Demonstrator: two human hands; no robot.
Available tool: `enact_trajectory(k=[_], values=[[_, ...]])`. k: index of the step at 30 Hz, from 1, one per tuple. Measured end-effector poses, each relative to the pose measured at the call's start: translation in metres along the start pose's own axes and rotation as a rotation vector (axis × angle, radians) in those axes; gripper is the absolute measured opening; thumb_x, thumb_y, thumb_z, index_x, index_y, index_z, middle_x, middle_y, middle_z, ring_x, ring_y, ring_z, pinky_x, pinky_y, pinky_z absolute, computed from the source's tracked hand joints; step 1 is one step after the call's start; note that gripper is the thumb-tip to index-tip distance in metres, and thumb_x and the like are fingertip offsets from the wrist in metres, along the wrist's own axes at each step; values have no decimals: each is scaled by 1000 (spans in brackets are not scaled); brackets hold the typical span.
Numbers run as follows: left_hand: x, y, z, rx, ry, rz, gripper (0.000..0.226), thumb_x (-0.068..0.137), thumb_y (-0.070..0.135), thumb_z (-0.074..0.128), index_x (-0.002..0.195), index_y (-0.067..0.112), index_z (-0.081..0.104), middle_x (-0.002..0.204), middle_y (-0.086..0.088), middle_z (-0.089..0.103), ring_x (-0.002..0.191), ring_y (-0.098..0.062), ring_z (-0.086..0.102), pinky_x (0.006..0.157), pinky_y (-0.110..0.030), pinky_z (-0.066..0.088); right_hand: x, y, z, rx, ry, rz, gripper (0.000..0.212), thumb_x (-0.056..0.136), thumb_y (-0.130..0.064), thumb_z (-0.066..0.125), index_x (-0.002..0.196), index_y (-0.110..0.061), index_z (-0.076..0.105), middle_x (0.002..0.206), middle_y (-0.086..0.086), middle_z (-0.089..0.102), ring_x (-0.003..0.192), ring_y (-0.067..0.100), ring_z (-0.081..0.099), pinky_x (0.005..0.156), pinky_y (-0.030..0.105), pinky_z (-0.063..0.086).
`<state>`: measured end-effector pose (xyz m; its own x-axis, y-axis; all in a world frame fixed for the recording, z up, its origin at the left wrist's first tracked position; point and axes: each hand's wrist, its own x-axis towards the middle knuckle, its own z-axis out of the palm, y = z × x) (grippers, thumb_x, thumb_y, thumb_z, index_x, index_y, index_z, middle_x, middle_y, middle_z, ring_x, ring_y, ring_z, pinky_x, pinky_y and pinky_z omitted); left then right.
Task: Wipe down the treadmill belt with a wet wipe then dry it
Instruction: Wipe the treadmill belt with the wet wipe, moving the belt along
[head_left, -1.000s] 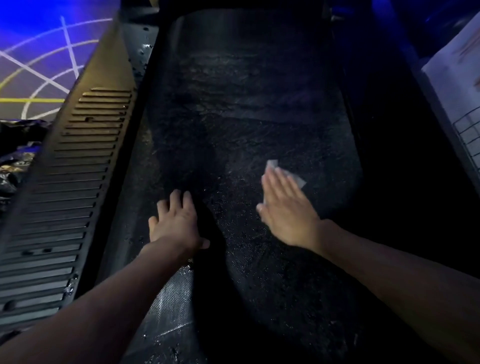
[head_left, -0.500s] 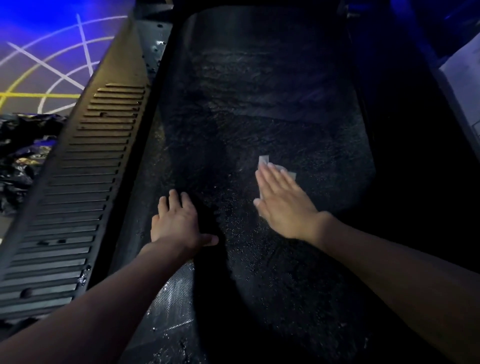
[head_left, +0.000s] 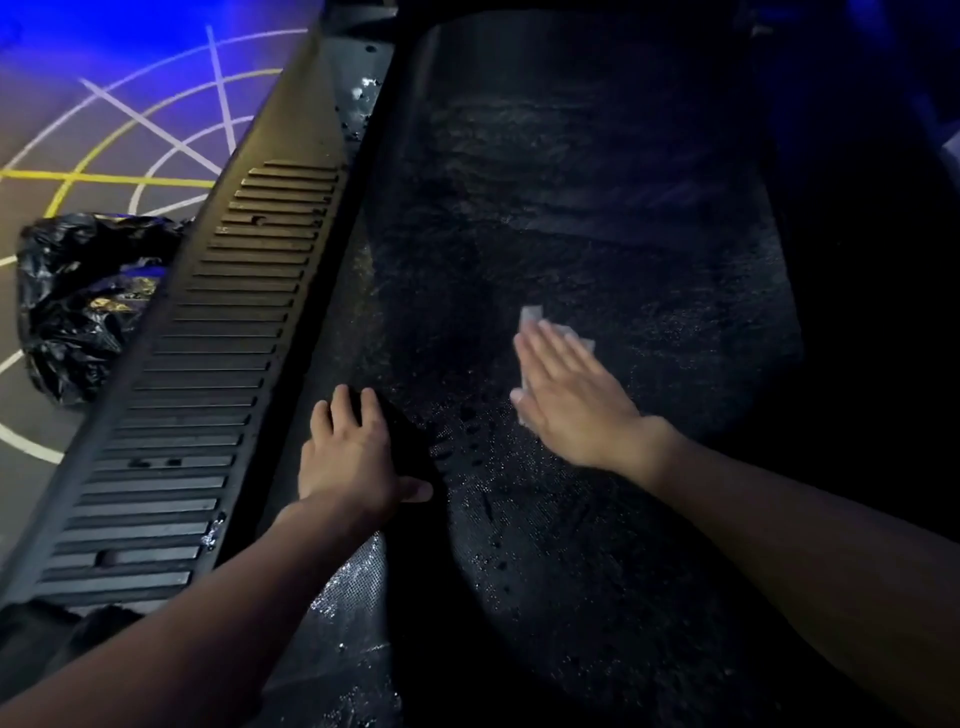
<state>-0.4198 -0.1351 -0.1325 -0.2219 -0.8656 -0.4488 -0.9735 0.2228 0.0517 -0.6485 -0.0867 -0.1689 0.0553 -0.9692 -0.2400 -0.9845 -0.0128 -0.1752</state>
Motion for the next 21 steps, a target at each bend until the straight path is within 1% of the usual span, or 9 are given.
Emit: enact_trajectory(k=[1,5,9,12,13,16,17,20,21], values=[[0,-1,0,-10,-13,5,132,59,56,85,153,11,3,161,-14,-3,148,-36,1,117,-46,21,1,-4,2,-2,8,28,66,105,-45,6,154,-5,-13,162,16,-22,149,26,-23,122,41,-13],[3,-8,-1,-22,-65,37,137,60,56,84,154,12,-5,162,-12,-10,149,-35,-5,120,-44,15,-6,-17,7,-67,-37,-271,64,107,-45,8,155,-8,-12,162,9,-21,148,21,-25,121,38,-17],[4,-17,0,-24,-92,75,134,66,44,86,154,11,-10,161,-11,-17,149,-32,-11,122,-41,10,9,-11,0,-13,16,-15,66,105,-45,4,156,-4,-11,163,15,-19,149,25,-23,123,41,-13],[-2,-20,6,-67,-16,55,133,64,44,86,154,7,-4,161,-13,-13,149,-29,-9,122,-37,9,3,-25,9,-75,-22,-270,66,106,-46,6,156,-6,-10,162,12,-20,150,25,-23,122,40,-14],[-5,-21,7,-65,13,36,131,64,47,85,154,7,-2,161,-14,-11,149,-29,-7,122,-37,10,7,-21,7,-75,-27,-284,66,107,-46,7,157,-7,-10,163,11,-20,150,22,-23,122,38,-15],[-12,-24,9,-39,59,4,127,66,59,79,154,11,1,161,-14,-3,149,-31,1,120,-39,15,24,-14,-2,-5,17,2,66,105,-45,4,157,-6,-9,162,14,-21,149,23,-24,122,39,-14],[-12,-26,9,-55,56,4,127,66,60,78,154,10,2,161,-14,-2,149,-30,2,120,-38,15,26,-21,0,9,21,-4,67,105,-45,5,157,-5,-9,162,14,-22,149,25,-23,123,41,-13],[-11,-30,10,-97,29,31,129,66,63,77,154,8,1,162,-14,-5,150,-28,-2,122,-35,9,17,-36,9,-50,-11,-320,67,105,-46,8,157,-7,-7,163,12,-18,151,24,-19,124,42,-9],[-11,-32,10,-105,18,43,129,67,64,75,154,8,-1,162,-14,-8,150,-28,-5,122,-35,7,22,-30,6,-67,-3,-343,67,105,-46,7,157,-7,-6,164,12,-17,152,24,-17,124,41,-8]])
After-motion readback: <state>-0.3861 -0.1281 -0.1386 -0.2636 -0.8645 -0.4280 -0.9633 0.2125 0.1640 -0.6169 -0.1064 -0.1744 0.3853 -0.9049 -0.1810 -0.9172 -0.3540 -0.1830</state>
